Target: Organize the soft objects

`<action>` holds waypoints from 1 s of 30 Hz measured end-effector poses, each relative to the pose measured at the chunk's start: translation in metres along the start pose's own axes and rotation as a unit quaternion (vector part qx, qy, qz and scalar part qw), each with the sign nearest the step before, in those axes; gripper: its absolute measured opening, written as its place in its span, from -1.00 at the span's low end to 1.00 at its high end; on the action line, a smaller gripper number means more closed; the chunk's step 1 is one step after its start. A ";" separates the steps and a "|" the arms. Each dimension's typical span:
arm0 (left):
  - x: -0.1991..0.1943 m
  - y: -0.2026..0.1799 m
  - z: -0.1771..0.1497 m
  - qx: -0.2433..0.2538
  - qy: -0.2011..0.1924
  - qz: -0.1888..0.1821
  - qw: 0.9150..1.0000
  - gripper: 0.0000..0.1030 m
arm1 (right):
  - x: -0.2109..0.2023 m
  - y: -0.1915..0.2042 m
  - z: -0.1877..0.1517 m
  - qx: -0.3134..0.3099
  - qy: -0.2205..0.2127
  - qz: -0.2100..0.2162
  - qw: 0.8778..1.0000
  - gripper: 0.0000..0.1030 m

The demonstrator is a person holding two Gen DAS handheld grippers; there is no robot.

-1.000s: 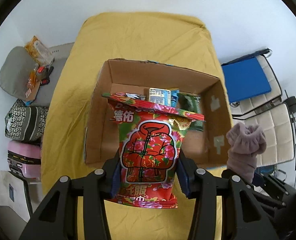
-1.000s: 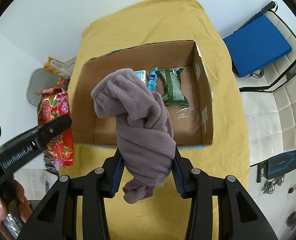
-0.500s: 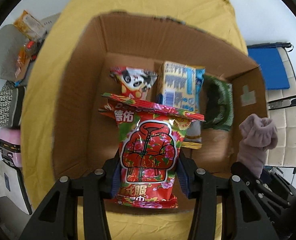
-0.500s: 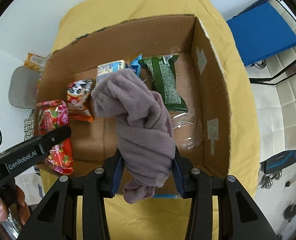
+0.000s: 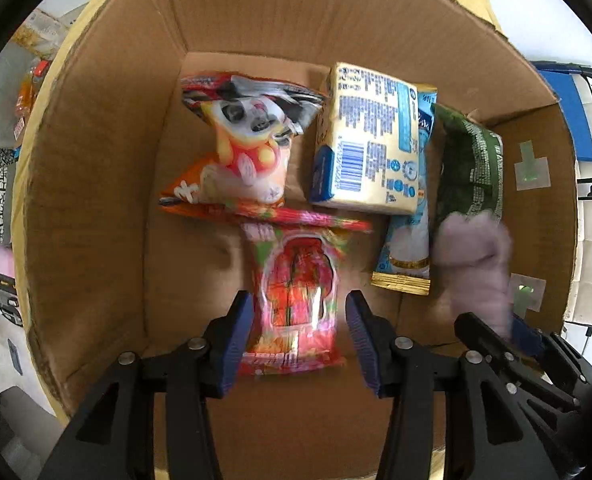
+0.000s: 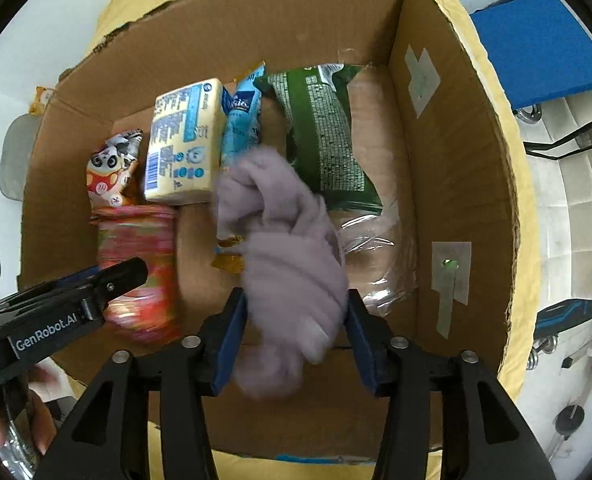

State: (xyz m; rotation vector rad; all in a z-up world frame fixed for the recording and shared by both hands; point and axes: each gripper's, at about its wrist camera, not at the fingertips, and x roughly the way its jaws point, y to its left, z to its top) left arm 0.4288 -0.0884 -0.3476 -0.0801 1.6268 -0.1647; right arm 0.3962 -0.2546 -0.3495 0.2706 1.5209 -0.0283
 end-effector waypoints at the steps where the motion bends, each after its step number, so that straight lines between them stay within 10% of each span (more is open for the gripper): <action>1: 0.002 -0.002 -0.001 0.000 0.001 0.001 1.000 -0.09 | 0.001 0.000 0.000 0.001 0.000 -0.001 1.000 0.35; 9: -0.023 0.005 -0.010 -0.007 -0.034 0.013 0.999 0.11 | -0.012 0.003 -0.007 -0.009 -0.016 -0.017 1.000 0.61; 19: -0.071 -0.003 -0.037 0.010 -0.104 0.054 0.993 0.86 | -0.053 0.010 -0.018 -0.019 -0.057 -0.031 0.998 1.00; 30: -0.123 -0.001 -0.063 0.008 -0.160 0.058 0.985 0.89 | -0.097 0.004 -0.044 -0.013 -0.090 -0.035 0.995 1.00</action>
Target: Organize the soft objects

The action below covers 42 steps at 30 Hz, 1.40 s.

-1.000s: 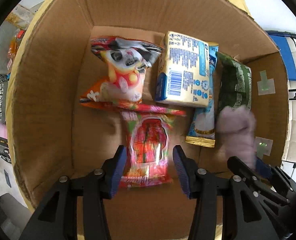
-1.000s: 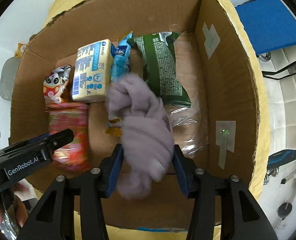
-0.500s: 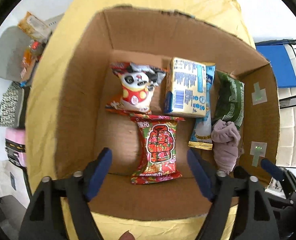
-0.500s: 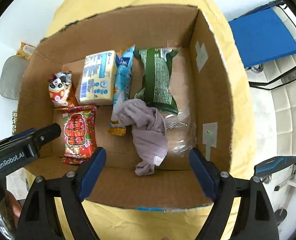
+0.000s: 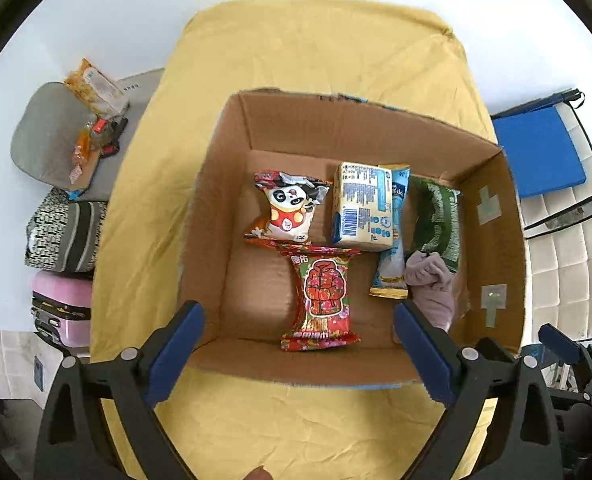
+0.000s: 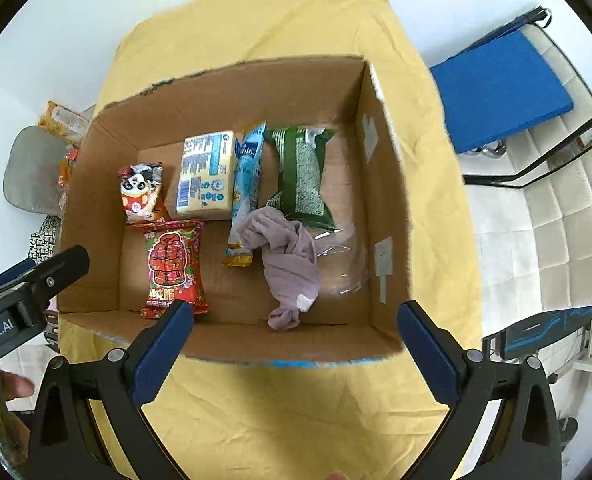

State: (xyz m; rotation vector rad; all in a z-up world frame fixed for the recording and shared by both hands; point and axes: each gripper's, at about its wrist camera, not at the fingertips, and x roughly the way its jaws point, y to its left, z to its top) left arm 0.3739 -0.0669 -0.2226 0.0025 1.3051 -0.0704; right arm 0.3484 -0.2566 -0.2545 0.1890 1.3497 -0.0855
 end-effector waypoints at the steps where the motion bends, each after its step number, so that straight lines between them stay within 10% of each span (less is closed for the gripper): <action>1: -0.008 0.000 -0.002 0.001 -0.006 0.000 1.000 0.89 | -0.007 -0.001 -0.002 -0.001 -0.005 0.001 1.000 1.00; 23: -0.242 -0.005 -0.137 0.018 -0.145 -0.001 0.989 0.89 | -0.256 -0.024 -0.154 -0.026 -0.139 0.039 0.989 1.00; 42: -0.302 0.009 -0.194 0.005 -0.153 0.009 0.988 0.89 | -0.357 -0.015 -0.216 -0.052 -0.183 0.036 0.981 1.00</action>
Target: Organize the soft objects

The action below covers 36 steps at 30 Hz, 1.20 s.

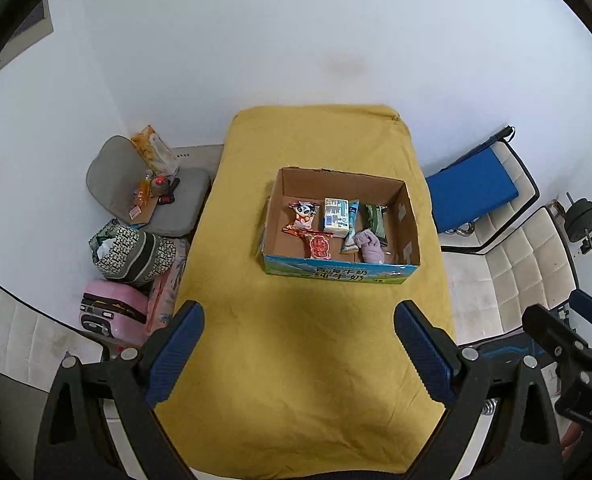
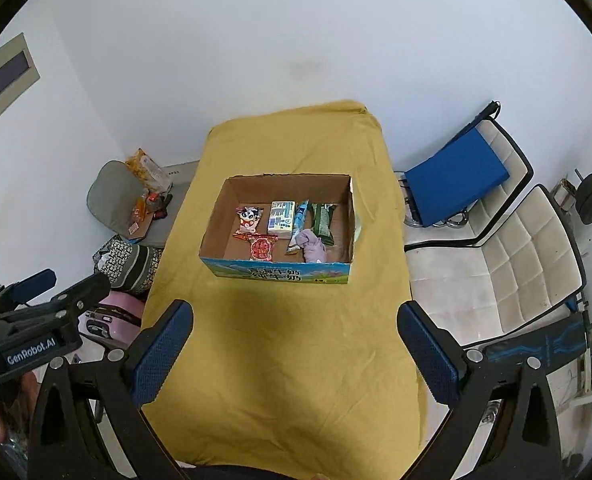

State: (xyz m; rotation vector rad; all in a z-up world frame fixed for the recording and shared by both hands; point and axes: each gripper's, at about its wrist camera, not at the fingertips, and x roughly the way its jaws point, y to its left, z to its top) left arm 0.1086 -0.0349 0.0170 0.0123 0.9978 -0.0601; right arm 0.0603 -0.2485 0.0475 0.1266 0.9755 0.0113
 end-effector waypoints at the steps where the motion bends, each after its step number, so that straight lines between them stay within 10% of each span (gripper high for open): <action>1: -0.001 0.000 0.000 0.000 -0.003 0.000 1.000 0.89 | -0.001 0.000 0.000 0.000 -0.002 -0.002 1.000 1.00; 36: -0.001 -0.001 0.000 0.005 -0.008 0.005 1.000 0.89 | -0.005 -0.008 0.007 -0.010 -0.018 -0.021 1.000 1.00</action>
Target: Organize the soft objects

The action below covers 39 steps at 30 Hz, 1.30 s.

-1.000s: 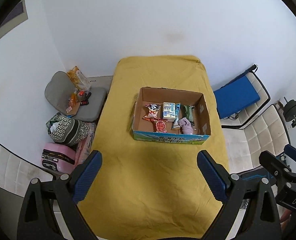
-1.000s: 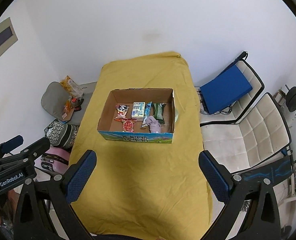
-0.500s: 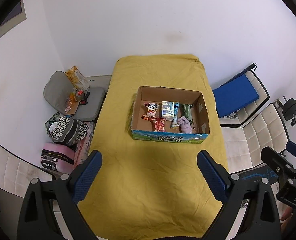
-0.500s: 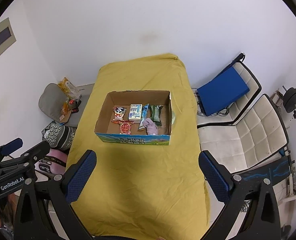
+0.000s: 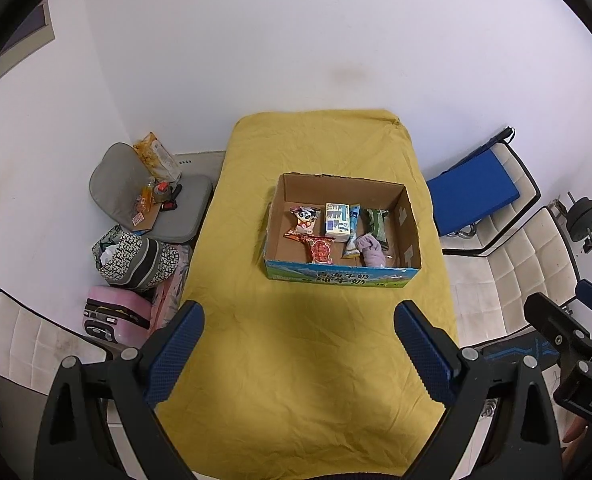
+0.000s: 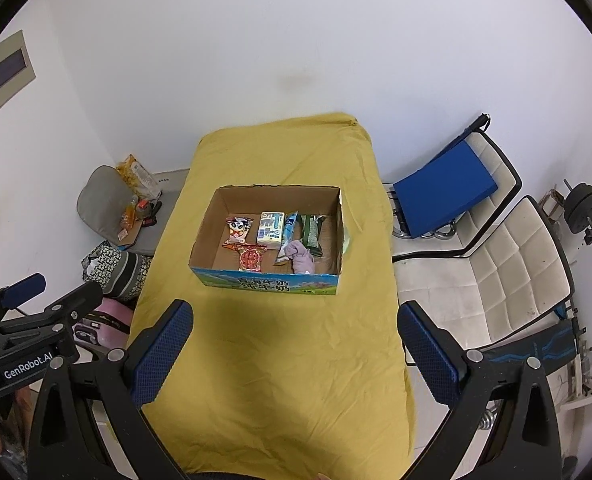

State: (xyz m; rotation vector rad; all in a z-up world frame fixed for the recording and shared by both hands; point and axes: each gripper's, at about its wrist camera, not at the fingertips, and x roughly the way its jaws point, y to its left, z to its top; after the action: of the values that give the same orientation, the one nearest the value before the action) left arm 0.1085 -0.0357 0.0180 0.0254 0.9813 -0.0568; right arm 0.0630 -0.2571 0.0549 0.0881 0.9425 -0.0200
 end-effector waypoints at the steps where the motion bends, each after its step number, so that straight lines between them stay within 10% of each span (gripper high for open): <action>1: 0.000 0.000 0.000 0.000 0.000 0.001 1.000 0.89 | 0.000 0.000 0.000 -0.001 0.000 -0.001 1.000 1.00; 39: -0.009 -0.001 -0.003 -0.005 -0.001 0.007 1.000 0.89 | -0.005 -0.003 -0.007 0.001 -0.007 -0.011 1.000 1.00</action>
State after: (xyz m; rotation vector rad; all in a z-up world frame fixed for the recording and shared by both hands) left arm 0.1010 -0.0361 0.0237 0.0229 0.9793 -0.0389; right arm 0.0541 -0.2593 0.0546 0.0790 0.9287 -0.0425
